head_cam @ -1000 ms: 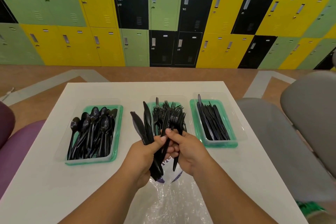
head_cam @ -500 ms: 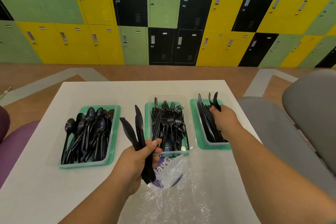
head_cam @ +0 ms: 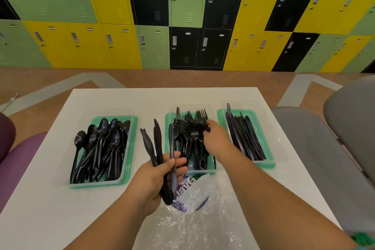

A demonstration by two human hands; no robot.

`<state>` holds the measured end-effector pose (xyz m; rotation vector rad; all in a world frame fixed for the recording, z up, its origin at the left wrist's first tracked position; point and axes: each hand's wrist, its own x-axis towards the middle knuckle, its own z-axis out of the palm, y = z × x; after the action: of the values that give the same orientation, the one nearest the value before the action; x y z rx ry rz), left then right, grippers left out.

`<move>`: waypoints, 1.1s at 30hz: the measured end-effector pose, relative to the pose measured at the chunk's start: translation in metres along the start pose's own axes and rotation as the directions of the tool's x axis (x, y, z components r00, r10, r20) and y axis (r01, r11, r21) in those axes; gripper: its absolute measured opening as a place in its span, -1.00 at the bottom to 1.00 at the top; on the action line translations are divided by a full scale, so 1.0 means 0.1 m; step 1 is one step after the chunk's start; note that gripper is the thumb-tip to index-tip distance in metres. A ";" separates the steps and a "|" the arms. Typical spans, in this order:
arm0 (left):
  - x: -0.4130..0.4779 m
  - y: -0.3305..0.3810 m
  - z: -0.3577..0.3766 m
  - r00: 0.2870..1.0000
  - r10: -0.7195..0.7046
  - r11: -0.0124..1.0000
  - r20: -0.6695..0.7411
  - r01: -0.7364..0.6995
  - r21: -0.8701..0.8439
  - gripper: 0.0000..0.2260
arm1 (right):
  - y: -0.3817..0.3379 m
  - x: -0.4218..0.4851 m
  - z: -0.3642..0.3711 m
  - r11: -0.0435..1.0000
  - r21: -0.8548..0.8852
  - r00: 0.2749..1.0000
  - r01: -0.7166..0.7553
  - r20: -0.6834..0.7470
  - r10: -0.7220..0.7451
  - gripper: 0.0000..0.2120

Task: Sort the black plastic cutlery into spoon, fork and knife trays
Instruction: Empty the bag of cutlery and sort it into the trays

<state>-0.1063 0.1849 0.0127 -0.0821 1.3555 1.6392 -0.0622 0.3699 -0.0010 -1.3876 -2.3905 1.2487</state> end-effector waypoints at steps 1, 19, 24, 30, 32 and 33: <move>0.00 0.00 0.00 1.000 0.001 1.000 -0.001 -0.001 0.000 -0.82 | -0.03 -0.02 0.02 0.997 -0.075 1.000 0.002 0.009 -0.002 -0.55; -0.16 0.01 0.01 0.999 -0.047 0.991 0.004 0.046 0.129 -0.75 | -0.21 -0.86 -0.10 0.784 0.616 0.980 0.073 0.102 -0.172 -0.85; -0.21 0.04 -0.04 0.989 -0.138 0.990 -0.051 0.139 0.017 -0.66 | -0.16 -1.05 -0.17 0.773 0.367 0.847 0.518 -0.090 -0.525 -0.83; -0.30 0.15 0.04 0.981 -0.181 0.964 0.073 0.192 -0.183 -0.71 | 0.17 -1.14 0.17 0.580 -0.039 0.580 0.814 -0.023 -0.814 -0.72; -0.29 0.14 0.05 0.988 -0.147 0.978 0.053 0.153 -0.142 -0.76 | 0.19 -1.21 0.17 0.635 0.040 0.637 0.771 -0.066 -0.768 -0.67; -0.29 0.14 0.06 0.992 -0.122 0.987 0.027 0.124 -0.104 -0.78 | 0.18 -1.25 0.14 0.714 0.125 0.725 0.689 -0.098 -0.682 -0.64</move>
<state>-0.0977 0.1731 0.0420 -0.2069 1.2236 1.6026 0.0154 0.2705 0.0130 -0.3703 -2.3490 1.1151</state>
